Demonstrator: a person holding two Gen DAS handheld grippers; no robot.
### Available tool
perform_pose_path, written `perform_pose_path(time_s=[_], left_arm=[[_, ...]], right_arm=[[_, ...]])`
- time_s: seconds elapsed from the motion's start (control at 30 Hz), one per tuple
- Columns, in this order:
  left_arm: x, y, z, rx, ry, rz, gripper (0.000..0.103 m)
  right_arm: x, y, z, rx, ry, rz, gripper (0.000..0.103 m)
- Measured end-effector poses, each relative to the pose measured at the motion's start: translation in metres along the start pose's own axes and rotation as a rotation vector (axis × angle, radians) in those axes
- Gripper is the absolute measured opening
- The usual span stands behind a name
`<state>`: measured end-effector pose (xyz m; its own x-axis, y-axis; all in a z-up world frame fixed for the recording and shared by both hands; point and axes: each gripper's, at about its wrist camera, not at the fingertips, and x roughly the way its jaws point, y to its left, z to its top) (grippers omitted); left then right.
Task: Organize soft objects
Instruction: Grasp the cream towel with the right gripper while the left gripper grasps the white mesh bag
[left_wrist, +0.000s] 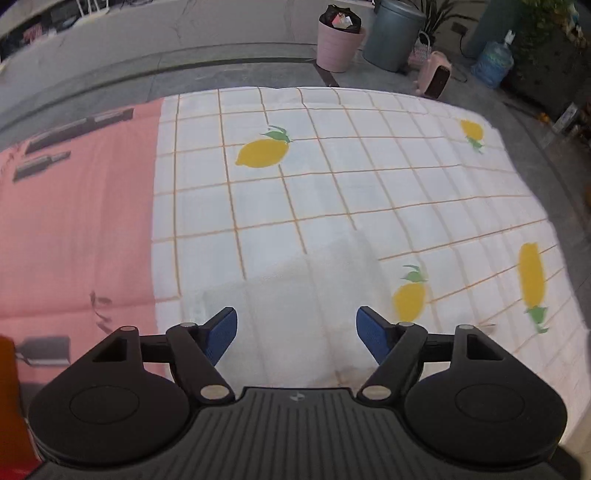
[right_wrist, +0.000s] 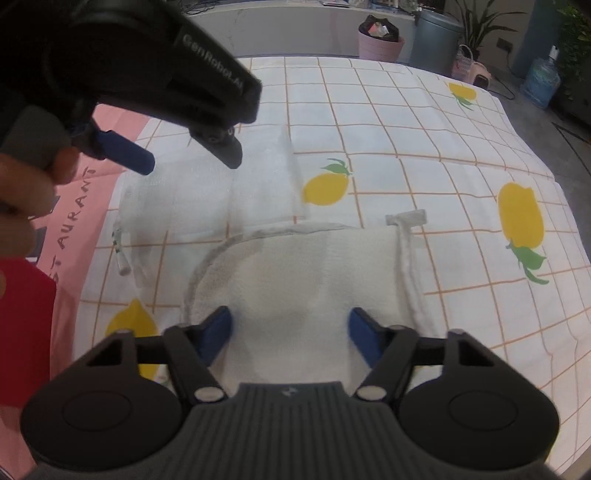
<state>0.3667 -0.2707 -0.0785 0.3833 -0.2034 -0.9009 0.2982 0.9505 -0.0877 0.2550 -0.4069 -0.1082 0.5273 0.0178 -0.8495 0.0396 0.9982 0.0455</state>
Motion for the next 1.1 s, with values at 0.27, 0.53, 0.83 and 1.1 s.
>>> perform_pose_path(time_s=[0.27, 0.53, 0.83, 1.1], left_arm=[[0.017, -0.019, 0.001, 0.060, 0.009, 0.032, 0.087], [0.036, -0.040, 0.001, 0.078, 0.015, 0.041, 0.091], [0.037, -0.053, -0.007, 0.106, -0.070, 0.059, 0.079], [0.029, -0.041, -0.007, 0.156, -0.039, 0.029, 0.003]], right_arm=[[-0.002, -0.045, 0.002, 0.165, 0.016, 0.077, 0.009], [-0.007, -0.037, 0.002, 0.163, 0.011, 0.074, 0.010], [-0.008, -0.037, 0.000, 0.159, 0.010, 0.069, 0.011], [-0.007, -0.035, 0.002, 0.160, 0.010, 0.065, 0.011]])
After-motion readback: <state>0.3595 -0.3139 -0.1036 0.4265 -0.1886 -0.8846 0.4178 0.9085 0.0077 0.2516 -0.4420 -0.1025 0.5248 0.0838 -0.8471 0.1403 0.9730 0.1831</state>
